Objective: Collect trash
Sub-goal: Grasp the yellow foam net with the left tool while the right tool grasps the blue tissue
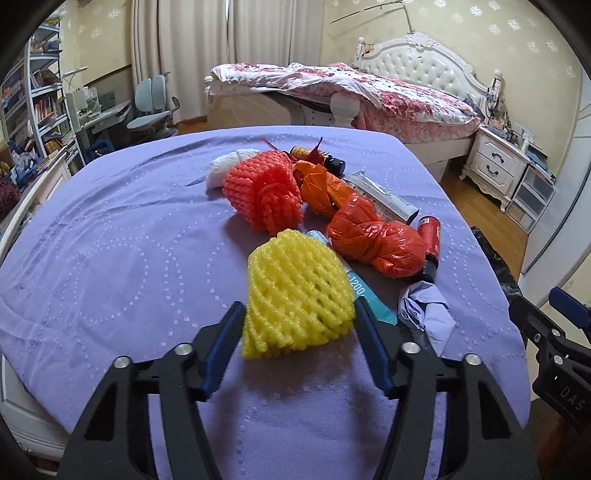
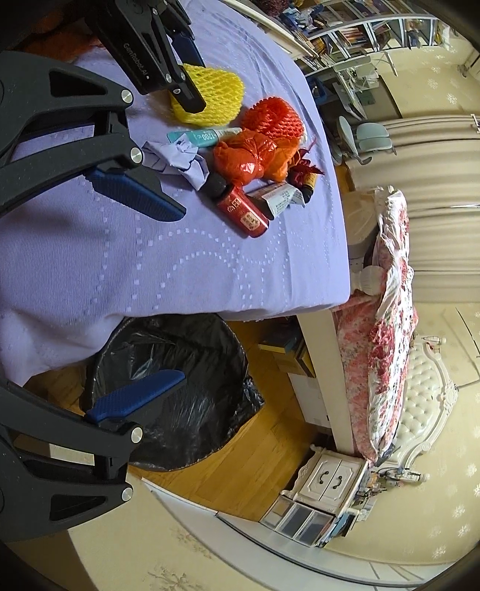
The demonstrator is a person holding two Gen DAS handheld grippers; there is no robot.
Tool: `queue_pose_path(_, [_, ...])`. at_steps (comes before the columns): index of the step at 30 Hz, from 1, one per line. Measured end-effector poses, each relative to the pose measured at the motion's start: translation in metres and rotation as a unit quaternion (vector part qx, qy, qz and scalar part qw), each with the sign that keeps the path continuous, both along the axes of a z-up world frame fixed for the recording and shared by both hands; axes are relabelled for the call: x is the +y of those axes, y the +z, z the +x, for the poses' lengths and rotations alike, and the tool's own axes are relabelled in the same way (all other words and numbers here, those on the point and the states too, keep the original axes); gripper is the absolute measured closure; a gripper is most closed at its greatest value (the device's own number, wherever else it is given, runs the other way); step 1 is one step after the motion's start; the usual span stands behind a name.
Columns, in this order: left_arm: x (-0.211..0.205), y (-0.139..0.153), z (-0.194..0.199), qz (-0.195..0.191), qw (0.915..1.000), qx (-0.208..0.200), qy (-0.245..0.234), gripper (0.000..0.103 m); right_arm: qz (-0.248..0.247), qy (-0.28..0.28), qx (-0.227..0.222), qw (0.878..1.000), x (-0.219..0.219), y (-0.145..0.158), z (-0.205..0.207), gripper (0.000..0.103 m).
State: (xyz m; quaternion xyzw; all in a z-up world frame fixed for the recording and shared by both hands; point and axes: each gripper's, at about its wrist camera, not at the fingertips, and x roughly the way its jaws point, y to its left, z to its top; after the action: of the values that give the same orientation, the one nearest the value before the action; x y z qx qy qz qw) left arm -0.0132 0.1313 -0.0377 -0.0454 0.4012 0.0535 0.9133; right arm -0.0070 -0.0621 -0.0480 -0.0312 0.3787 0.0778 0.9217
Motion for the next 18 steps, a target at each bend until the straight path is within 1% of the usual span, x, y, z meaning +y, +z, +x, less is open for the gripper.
queue_pose_path(2, [0.003, 0.000, -0.001, -0.003, 1.0000, -0.002, -0.001, 0.058, -0.001, 0.005, 0.001, 1.000, 0.005, -0.001, 0.000, 0.022])
queue_pose_path(5, [0.010, 0.001, -0.006, -0.018, 0.9998, -0.010, -0.003, 0.062, 0.000, 0.014, 0.003, 1.000, 0.011, -0.001, -0.001, 0.022])
queue_pose_path(7, [0.015, 0.002, -0.009, -0.023, 0.9997, -0.012, -0.002, 0.064, 0.000, 0.022, 0.005, 1.000, 0.016, -0.001, -0.002, 0.022])
queue_pose_path(11, [0.021, 0.005, -0.016, -0.015, 0.9997, -0.017, 0.002, 0.066, -0.002, 0.040, 0.007, 0.999, 0.029, -0.001, -0.005, 0.023])
queue_pose_path(17, [0.037, 0.008, -0.025, -0.015, 0.9996, -0.020, 0.015, 0.068, -0.001, 0.071, 0.012, 0.997, 0.051, -0.004, -0.008, 0.031])
queue_pose_path(18, [0.040, 0.008, -0.026, -0.015, 0.9995, -0.020, 0.018, 0.068, -0.001, 0.077, 0.014, 0.997, 0.055, -0.005, -0.008, 0.035])
